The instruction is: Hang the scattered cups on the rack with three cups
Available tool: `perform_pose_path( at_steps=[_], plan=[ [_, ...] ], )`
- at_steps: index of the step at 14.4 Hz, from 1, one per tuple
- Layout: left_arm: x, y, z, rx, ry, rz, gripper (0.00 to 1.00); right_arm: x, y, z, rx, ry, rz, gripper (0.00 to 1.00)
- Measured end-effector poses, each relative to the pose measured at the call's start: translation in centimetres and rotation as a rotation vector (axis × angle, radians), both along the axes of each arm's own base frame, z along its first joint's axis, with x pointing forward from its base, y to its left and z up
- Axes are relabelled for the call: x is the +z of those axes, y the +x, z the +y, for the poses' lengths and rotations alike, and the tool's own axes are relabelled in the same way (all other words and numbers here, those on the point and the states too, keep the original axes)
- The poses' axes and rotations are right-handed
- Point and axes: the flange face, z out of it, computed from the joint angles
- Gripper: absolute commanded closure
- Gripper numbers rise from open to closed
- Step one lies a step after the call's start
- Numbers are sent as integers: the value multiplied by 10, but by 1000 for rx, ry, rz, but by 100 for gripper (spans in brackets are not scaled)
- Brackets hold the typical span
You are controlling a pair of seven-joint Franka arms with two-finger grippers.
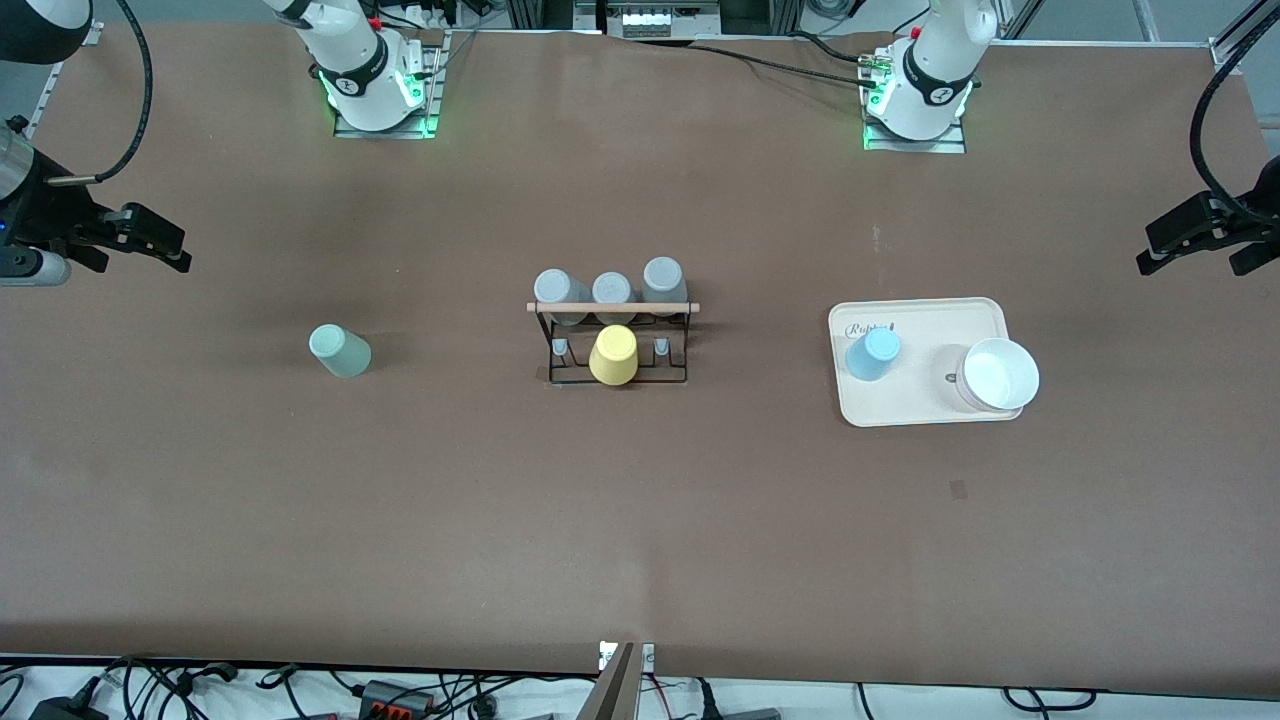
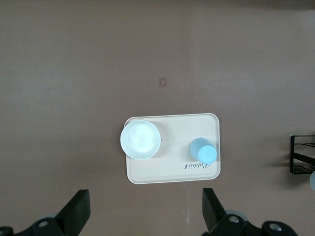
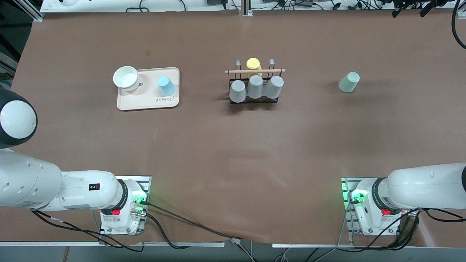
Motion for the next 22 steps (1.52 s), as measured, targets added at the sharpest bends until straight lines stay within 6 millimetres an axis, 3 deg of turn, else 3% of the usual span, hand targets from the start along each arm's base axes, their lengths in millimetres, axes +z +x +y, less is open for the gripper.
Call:
perform_pose_path(
  at_steps=[14,19,22],
  plan=[
    [14,-4,1,-4,49,-1,0,-7,4,4,7,0,8,0],
    [-4,-8,-20,52,-19,103,0,-15,9,4,9,1,11,0],
    [-40,1,-48,24,-66,179,0,-15,9,4,8,1,12,0]
  ],
)
